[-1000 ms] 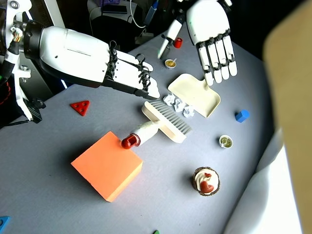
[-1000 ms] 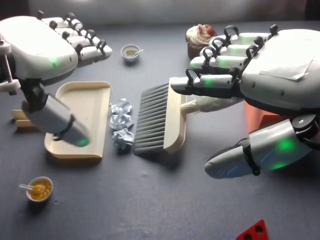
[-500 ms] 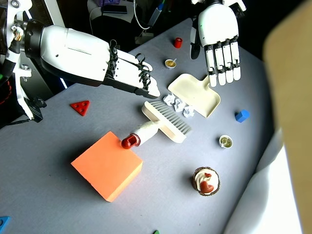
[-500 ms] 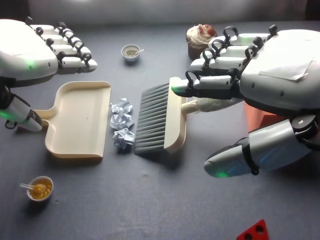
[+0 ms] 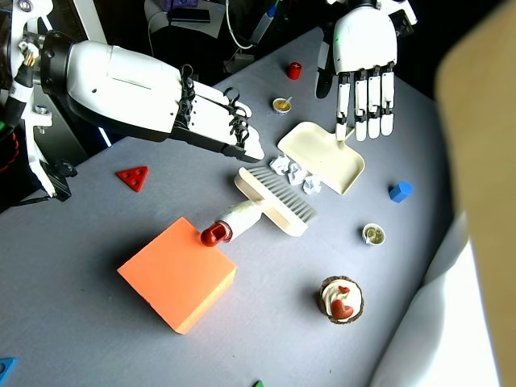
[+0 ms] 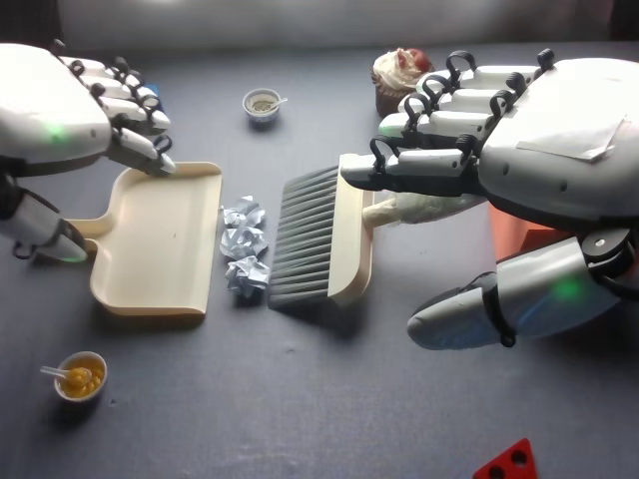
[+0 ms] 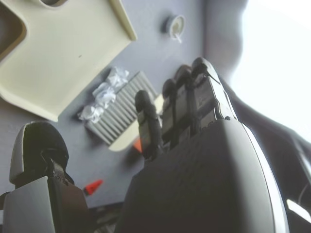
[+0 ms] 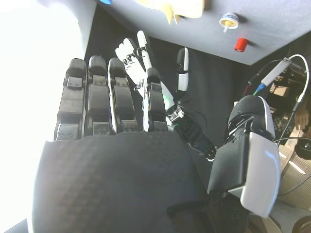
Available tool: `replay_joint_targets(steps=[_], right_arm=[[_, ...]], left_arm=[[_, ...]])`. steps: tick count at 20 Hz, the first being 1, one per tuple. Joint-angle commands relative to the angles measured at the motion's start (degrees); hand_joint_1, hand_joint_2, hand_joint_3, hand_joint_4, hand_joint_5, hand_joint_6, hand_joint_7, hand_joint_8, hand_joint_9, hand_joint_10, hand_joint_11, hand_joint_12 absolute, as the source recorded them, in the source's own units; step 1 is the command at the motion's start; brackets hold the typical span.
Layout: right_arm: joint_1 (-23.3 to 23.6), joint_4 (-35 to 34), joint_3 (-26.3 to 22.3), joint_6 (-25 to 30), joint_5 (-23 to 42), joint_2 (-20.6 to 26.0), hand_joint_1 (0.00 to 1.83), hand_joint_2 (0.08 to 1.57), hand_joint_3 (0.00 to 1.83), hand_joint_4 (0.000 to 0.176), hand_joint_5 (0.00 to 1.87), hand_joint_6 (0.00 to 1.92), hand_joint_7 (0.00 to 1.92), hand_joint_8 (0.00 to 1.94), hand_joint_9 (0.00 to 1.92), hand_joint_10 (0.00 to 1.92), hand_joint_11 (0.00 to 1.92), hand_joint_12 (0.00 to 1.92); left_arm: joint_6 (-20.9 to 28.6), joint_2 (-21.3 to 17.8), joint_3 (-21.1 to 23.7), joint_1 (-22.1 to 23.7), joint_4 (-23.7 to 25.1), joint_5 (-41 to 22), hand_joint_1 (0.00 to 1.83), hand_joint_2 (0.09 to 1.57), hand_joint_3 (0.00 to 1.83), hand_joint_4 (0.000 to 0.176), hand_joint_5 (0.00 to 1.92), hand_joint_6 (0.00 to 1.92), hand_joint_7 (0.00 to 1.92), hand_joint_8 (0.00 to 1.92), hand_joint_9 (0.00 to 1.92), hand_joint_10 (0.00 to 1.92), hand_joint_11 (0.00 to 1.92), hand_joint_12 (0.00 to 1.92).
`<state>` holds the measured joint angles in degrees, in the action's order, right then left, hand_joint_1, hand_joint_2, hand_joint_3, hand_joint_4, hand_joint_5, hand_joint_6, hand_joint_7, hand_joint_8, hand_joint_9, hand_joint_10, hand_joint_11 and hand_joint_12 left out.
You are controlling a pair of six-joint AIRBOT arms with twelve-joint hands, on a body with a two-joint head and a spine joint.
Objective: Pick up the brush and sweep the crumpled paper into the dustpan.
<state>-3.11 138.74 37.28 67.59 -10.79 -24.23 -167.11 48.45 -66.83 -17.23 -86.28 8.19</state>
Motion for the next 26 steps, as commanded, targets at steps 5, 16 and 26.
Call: replay_joint_targets(steps=[5,16,26], right_arm=[[1.0,1.2,-0.2,0.2,-4.6,0.6,0.0,0.9,0.0,0.0,0.08,0.0,0.12,0.0,0.14,0.0,0.11,0.02],[1.0,1.2,-0.2,0.2,-4.6,0.6,0.0,0.93,0.01,0.0,0.12,0.0,0.14,0.0,0.15,0.0,0.15,0.03],[1.0,1.2,-0.5,0.2,-4.8,0.6,0.0,0.96,0.01,0.0,0.1,0.01,0.11,0.0,0.14,0.0,0.17,0.03]], left_arm=[[12.7,2.8,1.5,-1.2,7.5,-17.5,0.81,1.0,0.0,0.099,0.43,0.01,0.16,0.0,0.12,0.0,0.1,0.04],[32.0,3.2,4.5,-8.0,15.7,-38.9,0.89,1.0,0.0,0.124,0.58,0.01,0.15,0.0,0.14,0.0,0.13,0.06],[34.9,3.6,4.4,-13.2,14.2,-43.6,0.89,1.01,0.0,0.122,0.59,0.0,0.12,0.0,0.11,0.0,0.1,0.05]])
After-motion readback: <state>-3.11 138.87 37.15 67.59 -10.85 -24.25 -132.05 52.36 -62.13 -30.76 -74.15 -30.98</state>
